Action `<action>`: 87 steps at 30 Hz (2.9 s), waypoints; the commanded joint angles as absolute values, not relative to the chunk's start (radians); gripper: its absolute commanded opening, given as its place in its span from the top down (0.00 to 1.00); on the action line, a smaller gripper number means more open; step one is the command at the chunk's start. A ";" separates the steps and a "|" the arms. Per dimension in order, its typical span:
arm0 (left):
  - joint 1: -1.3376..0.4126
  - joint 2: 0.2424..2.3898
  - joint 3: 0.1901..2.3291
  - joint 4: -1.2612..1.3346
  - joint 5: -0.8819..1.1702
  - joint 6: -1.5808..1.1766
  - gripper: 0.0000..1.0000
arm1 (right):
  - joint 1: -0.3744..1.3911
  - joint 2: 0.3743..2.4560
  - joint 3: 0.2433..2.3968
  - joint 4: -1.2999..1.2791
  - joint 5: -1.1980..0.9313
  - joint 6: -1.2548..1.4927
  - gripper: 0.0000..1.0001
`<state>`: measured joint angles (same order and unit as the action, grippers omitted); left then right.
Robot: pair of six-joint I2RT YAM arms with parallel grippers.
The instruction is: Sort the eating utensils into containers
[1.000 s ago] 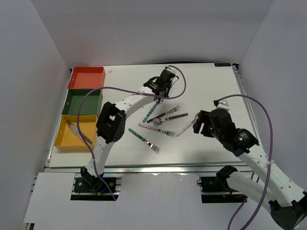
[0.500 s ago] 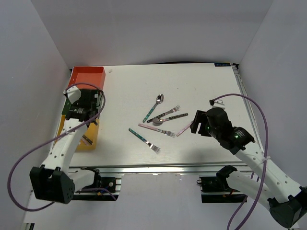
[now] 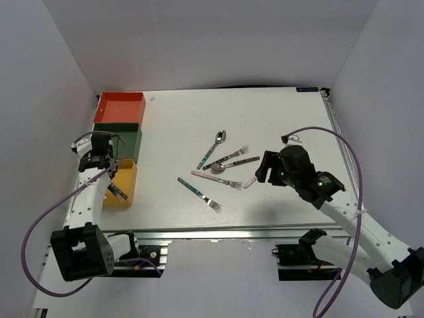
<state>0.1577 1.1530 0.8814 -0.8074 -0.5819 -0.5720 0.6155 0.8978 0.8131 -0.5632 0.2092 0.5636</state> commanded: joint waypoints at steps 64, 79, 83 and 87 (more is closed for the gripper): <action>-0.547 1.112 0.903 -0.145 0.100 -0.784 0.02 | 0.609 1.206 0.718 -0.069 -0.186 0.387 1.00; -0.660 1.256 0.900 0.017 0.063 -0.867 0.31 | 0.905 1.222 0.982 -0.195 -0.094 0.394 1.00; -0.660 1.258 0.899 0.006 0.077 -0.854 0.78 | 0.928 1.259 1.008 -0.206 -0.022 0.413 1.00; -0.660 1.236 0.914 -0.069 0.046 -0.825 1.00 | 0.927 1.296 1.051 -0.255 0.044 0.434 1.00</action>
